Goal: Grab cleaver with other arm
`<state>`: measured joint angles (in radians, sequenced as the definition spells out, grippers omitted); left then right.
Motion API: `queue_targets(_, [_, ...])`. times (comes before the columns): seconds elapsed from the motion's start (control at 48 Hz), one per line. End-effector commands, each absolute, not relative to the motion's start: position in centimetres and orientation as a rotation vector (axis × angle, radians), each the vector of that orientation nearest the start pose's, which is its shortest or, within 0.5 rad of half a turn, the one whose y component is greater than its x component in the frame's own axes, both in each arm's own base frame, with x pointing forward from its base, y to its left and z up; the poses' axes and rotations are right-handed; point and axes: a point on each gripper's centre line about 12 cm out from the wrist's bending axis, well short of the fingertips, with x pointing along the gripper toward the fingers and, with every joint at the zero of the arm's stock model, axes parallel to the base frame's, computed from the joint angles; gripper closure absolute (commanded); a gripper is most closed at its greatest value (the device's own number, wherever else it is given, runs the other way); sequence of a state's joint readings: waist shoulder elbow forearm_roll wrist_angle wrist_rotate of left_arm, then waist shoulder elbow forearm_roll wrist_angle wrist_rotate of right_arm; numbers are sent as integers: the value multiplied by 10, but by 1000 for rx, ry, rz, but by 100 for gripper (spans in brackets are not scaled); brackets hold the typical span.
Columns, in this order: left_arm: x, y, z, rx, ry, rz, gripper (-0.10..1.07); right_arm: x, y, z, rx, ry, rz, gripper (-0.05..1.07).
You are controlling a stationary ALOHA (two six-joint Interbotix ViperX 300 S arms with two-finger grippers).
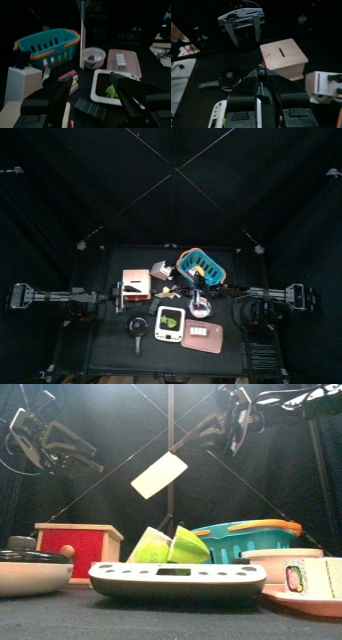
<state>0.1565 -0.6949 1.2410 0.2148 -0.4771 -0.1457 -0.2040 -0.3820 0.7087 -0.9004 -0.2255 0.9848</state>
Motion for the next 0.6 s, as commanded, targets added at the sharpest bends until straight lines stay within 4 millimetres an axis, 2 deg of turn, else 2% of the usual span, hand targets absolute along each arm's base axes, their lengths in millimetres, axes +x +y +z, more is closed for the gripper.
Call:
queue_targets(0.0, [234, 24, 242, 51, 11, 43, 2, 337, -43, 328, 133, 106, 13, 63])
queue_targets(0.188, [245, 27, 252, 53, -72, 35, 2, 335, -37, 342, 130, 30, 79, 63])
queue_targets(0.583, [267, 26, 258, 34, -133, 10, 2, 327, -54, 355, 150, -72, 96, 63])
